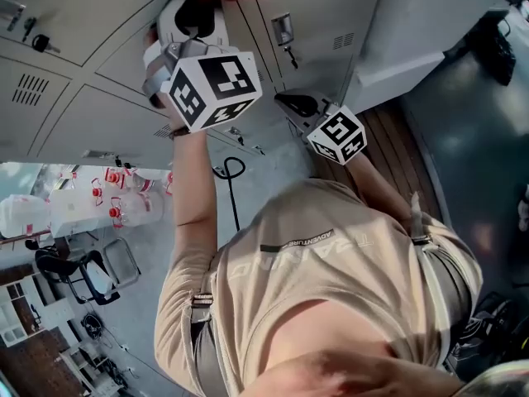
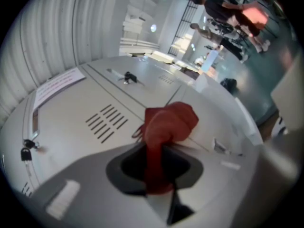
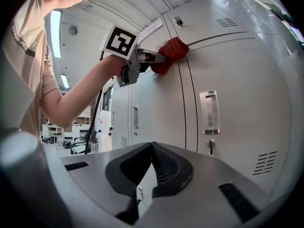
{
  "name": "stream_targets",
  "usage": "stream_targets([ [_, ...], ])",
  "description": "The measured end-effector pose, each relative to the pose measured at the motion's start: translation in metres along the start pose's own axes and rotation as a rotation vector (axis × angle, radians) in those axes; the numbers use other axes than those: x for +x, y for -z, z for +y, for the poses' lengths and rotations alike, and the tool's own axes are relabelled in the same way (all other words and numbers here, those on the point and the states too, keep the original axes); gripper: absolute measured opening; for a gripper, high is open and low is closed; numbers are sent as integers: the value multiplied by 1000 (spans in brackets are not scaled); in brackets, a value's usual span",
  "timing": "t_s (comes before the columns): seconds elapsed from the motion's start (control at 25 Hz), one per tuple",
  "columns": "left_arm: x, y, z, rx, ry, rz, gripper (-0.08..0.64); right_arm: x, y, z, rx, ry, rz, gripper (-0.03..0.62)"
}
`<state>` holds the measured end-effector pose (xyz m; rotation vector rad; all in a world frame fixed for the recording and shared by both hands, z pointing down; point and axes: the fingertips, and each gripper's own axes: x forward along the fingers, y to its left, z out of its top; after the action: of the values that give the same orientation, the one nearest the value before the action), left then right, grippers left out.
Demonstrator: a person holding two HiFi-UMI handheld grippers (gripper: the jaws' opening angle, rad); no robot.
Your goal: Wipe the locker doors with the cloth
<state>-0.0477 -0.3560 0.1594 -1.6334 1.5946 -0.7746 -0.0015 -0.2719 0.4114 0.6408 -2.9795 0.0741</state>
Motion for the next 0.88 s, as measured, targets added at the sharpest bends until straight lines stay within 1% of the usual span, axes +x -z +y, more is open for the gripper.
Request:
stream_targets([
  [0.08,1,7,-10,11,13,3,80,1,-1,-4,-2,3,-1,14],
  [0.24,-1,27,-35,-8,33,19,80,2,4,-5,8,2,5,14],
  [0.36,-4,50,-63,-27,59,31,80,3,10,-4,19,3,13,14],
  [0.44,-6,68,-85,-31,85,55,80,3,13,-2,22,-1,20,14],
  [0.68,-7,125,-174,-65,225,145,80,0,32,-5,46,11,57,14],
  [0.88,-10,165,-234,-107,353,230,80,-9,54,-8,75,40,117,14],
])
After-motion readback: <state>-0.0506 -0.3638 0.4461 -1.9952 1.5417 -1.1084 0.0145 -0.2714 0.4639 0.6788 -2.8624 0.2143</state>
